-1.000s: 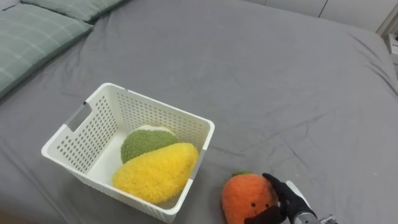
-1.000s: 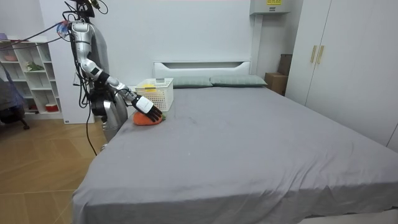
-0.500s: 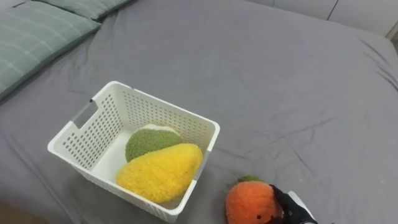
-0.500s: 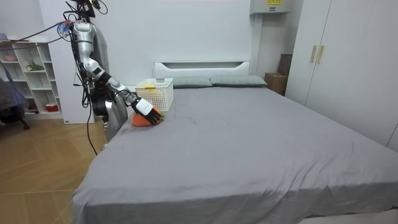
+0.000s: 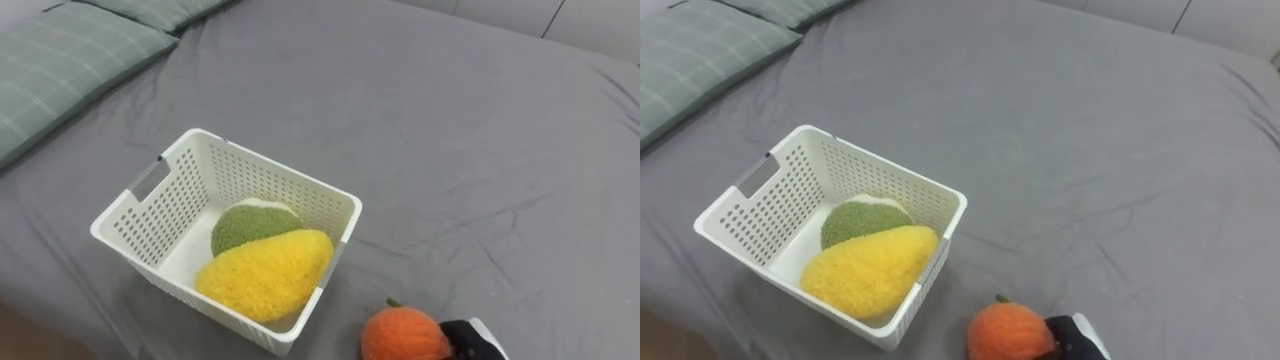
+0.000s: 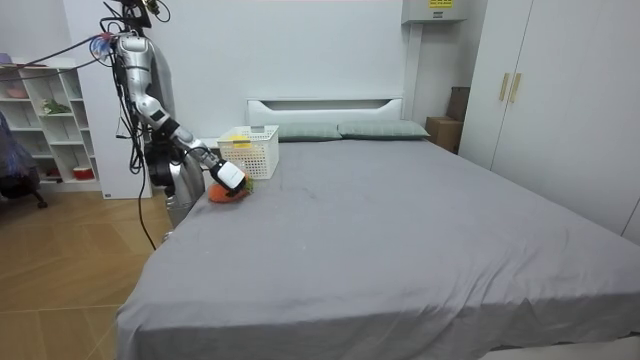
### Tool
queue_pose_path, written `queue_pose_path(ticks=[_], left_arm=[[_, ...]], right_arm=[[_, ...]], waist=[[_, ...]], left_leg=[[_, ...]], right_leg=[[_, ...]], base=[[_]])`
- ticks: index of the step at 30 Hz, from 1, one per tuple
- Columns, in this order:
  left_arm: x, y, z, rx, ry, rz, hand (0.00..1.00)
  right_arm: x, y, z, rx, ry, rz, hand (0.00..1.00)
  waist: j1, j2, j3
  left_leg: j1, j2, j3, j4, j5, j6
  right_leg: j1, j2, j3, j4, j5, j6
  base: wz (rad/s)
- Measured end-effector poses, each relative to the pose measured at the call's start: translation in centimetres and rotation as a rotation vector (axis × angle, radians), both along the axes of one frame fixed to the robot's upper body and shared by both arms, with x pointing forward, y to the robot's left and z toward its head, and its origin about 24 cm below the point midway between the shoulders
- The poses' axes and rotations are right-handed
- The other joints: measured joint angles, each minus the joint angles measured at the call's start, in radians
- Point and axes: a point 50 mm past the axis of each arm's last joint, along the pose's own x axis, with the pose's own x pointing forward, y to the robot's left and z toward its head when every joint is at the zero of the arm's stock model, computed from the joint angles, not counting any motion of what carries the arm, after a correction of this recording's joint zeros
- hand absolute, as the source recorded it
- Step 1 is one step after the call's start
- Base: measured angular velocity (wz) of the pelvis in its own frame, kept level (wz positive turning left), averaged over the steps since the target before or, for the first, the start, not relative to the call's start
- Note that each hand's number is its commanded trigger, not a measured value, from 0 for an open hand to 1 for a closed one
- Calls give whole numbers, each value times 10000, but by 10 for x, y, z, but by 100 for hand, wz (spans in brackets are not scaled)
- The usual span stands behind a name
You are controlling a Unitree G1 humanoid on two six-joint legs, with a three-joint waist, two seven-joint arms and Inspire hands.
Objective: Collect toys from the bed
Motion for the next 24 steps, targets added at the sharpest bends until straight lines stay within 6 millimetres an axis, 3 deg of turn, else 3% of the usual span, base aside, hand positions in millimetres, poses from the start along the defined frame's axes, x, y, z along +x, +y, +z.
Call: queue_pose_path(ticks=[13, 24], left_arm=[[2, -5, -1, -148, -153, 8, 0], [-3, -3, -1, -160, -126, 38, 0]], right_arm=[[-3, 4, -3, 208, -46, -41, 100], [1, 7, 0, 836, -289, -575, 100]], waist=[[-18, -29, -9], [-41, -299, -11]], left_leg=[[12, -7, -5, 0, 4, 0], [186, -10, 90, -10, 3, 5]], right_leg=[[19, -5, 16, 0, -4, 7], [154, -21, 121, -1, -25, 41]], base=[[0], [-1]])
